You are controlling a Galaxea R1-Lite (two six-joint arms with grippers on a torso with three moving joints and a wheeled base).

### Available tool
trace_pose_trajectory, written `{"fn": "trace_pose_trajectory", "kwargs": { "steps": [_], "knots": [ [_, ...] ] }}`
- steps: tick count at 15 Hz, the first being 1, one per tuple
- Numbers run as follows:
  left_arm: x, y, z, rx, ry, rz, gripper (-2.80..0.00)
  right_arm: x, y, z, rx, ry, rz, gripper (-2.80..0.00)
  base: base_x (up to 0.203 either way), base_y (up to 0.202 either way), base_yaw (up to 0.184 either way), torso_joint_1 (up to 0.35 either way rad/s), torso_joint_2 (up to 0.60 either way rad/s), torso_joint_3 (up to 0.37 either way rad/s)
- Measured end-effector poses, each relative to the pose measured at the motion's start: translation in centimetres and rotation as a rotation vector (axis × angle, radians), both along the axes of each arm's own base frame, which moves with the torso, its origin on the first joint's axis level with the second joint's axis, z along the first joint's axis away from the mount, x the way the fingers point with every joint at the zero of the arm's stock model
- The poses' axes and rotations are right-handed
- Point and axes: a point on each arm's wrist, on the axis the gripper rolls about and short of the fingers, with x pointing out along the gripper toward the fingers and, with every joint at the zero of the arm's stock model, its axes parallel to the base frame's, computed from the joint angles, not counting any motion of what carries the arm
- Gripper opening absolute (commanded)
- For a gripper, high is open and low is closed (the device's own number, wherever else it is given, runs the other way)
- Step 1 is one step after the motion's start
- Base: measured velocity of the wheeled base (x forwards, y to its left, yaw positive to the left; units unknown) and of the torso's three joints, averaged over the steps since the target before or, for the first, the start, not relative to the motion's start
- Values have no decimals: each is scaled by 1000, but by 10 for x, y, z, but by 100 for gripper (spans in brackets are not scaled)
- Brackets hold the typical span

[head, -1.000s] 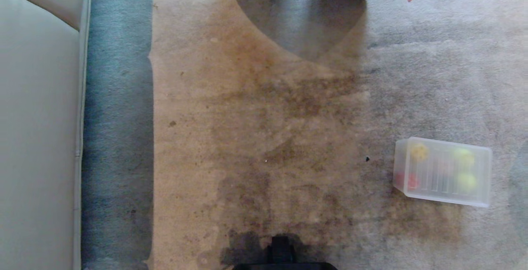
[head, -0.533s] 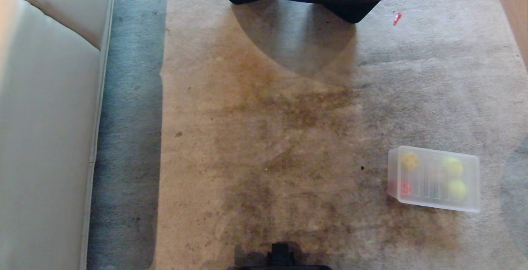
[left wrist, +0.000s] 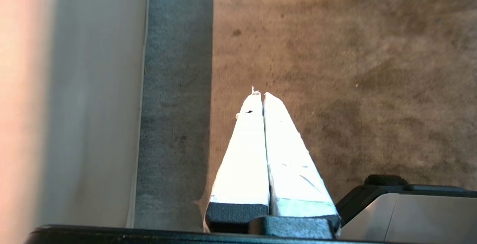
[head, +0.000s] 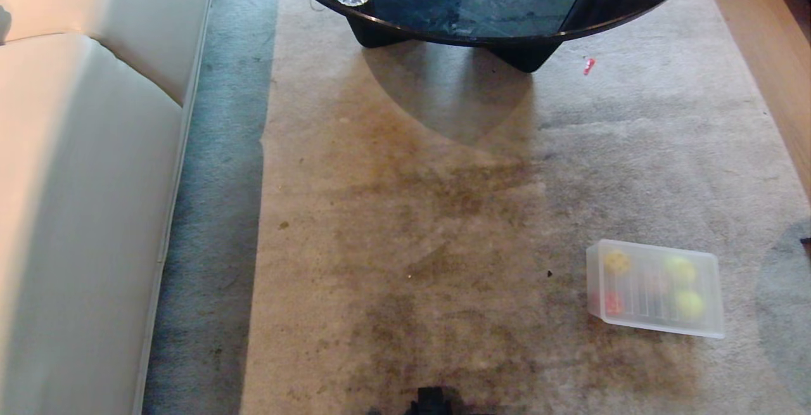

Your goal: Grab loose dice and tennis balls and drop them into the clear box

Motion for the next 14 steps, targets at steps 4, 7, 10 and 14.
{"fn": "trace_pose_trajectory", "kwargs": {
  "steps": [4,7,10,14],
  "knots": [
    [0,0,0,0,0,0,-280,0,0,0,0,0,1,-280,0,0,0,5,4,206],
    [0,0,0,0,0,0,-280,0,0,0,0,0,0,-280,0,0,0,2,4,203],
    [0,0,0,0,0,0,-280,0,0,0,0,0,-1,-280,0,0,0,2,3,204],
    [0,0,0,0,0,0,-280,0,0,0,0,0,-1,-280,0,0,0,5,-1,202]
  ]
}}
